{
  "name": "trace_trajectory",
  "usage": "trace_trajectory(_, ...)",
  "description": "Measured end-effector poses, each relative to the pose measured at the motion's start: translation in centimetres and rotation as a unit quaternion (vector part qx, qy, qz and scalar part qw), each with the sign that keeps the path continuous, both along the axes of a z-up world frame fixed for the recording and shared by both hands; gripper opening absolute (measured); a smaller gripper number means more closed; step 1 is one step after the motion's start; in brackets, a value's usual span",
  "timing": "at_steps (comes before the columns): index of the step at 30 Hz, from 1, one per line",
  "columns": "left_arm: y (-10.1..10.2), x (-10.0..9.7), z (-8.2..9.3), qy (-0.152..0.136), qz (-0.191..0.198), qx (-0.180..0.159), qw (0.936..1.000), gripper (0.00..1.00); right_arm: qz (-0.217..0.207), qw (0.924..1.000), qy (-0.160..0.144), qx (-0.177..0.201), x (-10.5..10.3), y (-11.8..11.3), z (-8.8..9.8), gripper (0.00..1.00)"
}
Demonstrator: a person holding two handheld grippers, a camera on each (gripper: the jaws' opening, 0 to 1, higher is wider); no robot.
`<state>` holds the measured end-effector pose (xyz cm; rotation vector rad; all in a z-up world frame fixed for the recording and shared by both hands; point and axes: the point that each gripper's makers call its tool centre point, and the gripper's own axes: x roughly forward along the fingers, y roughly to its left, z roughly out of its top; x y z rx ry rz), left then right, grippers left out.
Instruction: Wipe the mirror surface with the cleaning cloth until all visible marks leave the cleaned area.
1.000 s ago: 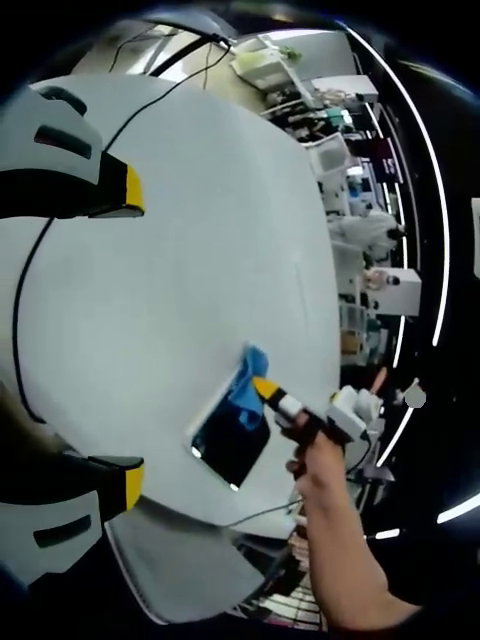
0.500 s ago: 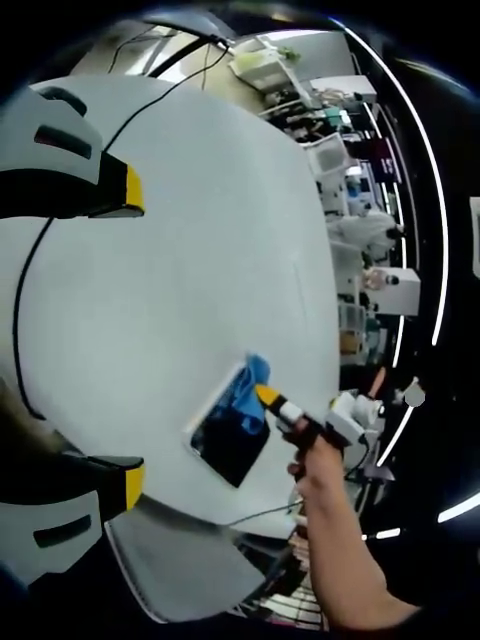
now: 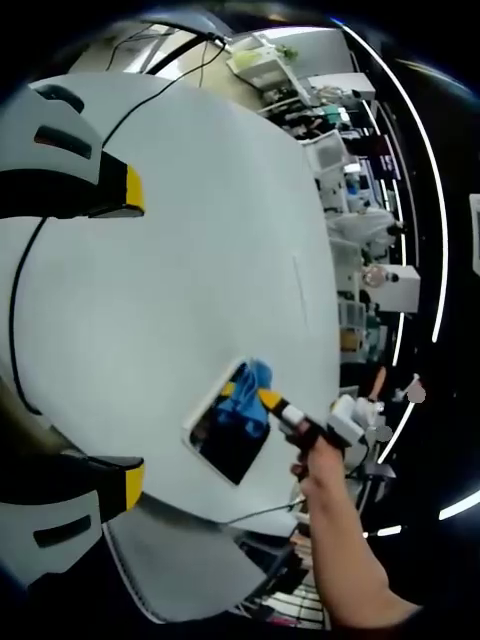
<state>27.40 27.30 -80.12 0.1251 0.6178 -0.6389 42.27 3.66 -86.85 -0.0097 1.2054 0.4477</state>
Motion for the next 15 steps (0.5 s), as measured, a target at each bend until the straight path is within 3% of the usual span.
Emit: trace_trajectory(15, 0.47, -0.01, 0.05, -0.001, 0.003, 0.005, 1.0000, 1.00, -0.002, 0.9999, -0.003, -0.014, -0.16, -0.40, 0.00, 0.00)
